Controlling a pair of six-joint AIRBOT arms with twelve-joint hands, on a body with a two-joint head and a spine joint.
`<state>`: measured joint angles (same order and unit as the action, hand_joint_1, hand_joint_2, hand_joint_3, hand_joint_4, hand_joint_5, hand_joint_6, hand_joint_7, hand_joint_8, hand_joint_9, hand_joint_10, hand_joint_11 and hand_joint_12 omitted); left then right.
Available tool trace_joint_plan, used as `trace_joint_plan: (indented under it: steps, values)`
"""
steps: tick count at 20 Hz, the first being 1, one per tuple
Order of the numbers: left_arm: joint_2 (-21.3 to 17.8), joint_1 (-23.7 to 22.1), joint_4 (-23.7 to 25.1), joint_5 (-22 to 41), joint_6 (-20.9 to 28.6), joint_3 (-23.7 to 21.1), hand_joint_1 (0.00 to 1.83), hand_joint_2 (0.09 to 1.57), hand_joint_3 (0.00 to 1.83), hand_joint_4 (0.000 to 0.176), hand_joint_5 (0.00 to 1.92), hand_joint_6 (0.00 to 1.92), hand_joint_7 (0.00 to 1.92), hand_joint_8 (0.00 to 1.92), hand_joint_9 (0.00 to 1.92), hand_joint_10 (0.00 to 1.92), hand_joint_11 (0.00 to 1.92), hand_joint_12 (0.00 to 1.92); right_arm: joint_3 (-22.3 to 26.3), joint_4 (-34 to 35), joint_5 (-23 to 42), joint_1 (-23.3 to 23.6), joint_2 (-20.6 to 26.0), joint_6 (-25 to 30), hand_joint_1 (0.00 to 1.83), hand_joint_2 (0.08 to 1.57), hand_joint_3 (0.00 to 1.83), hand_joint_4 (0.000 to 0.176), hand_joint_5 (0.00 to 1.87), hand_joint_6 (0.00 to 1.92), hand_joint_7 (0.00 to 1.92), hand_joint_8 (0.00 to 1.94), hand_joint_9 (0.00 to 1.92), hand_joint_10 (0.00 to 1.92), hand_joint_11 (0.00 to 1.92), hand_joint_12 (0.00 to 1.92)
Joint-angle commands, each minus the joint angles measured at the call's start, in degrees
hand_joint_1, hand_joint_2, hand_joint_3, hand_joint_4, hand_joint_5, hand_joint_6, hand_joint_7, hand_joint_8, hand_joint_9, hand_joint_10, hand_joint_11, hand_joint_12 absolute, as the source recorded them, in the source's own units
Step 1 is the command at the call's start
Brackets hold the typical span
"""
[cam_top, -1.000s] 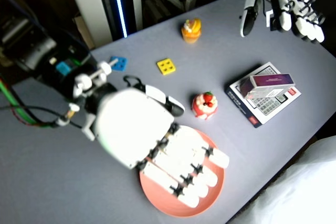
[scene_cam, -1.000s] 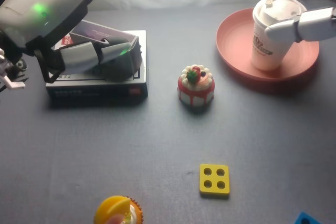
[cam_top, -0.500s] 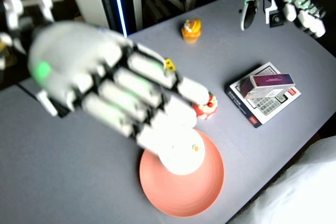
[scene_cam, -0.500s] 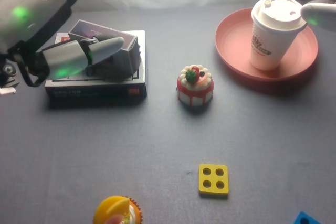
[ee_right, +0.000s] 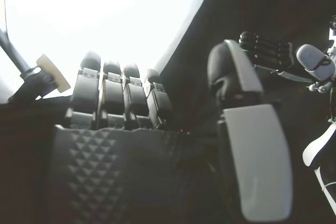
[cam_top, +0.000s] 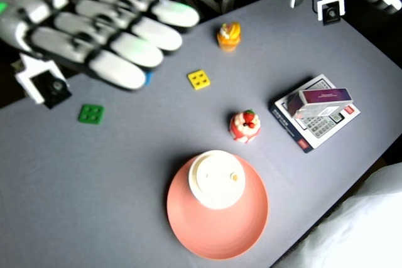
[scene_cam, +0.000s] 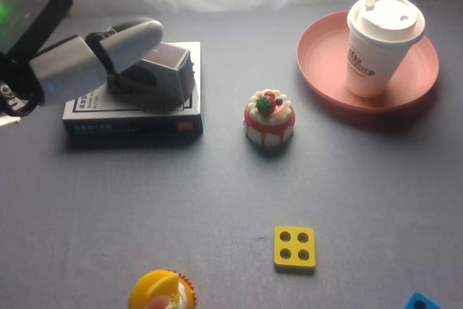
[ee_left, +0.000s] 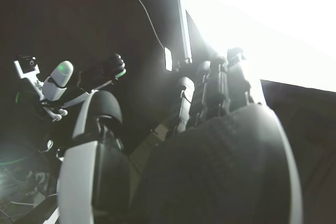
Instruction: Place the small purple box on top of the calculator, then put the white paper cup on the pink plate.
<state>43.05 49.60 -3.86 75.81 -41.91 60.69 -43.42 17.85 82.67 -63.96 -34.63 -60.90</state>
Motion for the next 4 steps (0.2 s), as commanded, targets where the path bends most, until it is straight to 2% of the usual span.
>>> trace_joint_plan:
  steps: [1,2,3,4]
  values:
    - [0.02,-0.16,-0.32,8.82,0.14,-0.3,0.37,1.28,0.0,0.115,0.0,0.0,0.0,0.0,0.0,0.0,0.0,0.0,0.17,1.54,11.63,-1.0,0.56,0.08,0.59,1.14,0.0,0.055,0.0,0.0,0.0,0.0,0.0,0.0,0.0,0.0]
    - [0.13,0.45,-0.58,9.74,0.14,-0.4,0.37,1.28,0.01,0.125,0.0,0.0,0.0,0.0,0.0,0.0,0.0,0.0,0.44,3.07,14.2,-4.12,0.78,0.08,0.56,1.14,0.0,0.05,0.0,0.0,0.0,0.0,0.0,0.0,0.0,0.0]
    - [0.37,1.41,-1.02,11.25,0.14,-0.46,0.38,1.26,0.0,0.128,0.0,0.0,0.0,0.0,0.0,0.0,0.0,0.0,0.69,4.01,16.63,-6.44,0.88,0.21,0.56,1.13,0.0,0.067,0.0,0.0,0.0,0.0,0.0,0.0,0.0,0.0]
    - [0.39,1.74,-1.22,12.12,0.14,-0.57,0.4,1.28,0.01,0.163,0.0,0.0,0.0,0.0,0.0,0.0,0.0,0.0,1.15,4.4,18.25,-7.61,1.19,0.38,0.53,1.12,0.0,0.067,0.0,0.0,0.0,0.0,0.0,0.0,0.0,0.0]
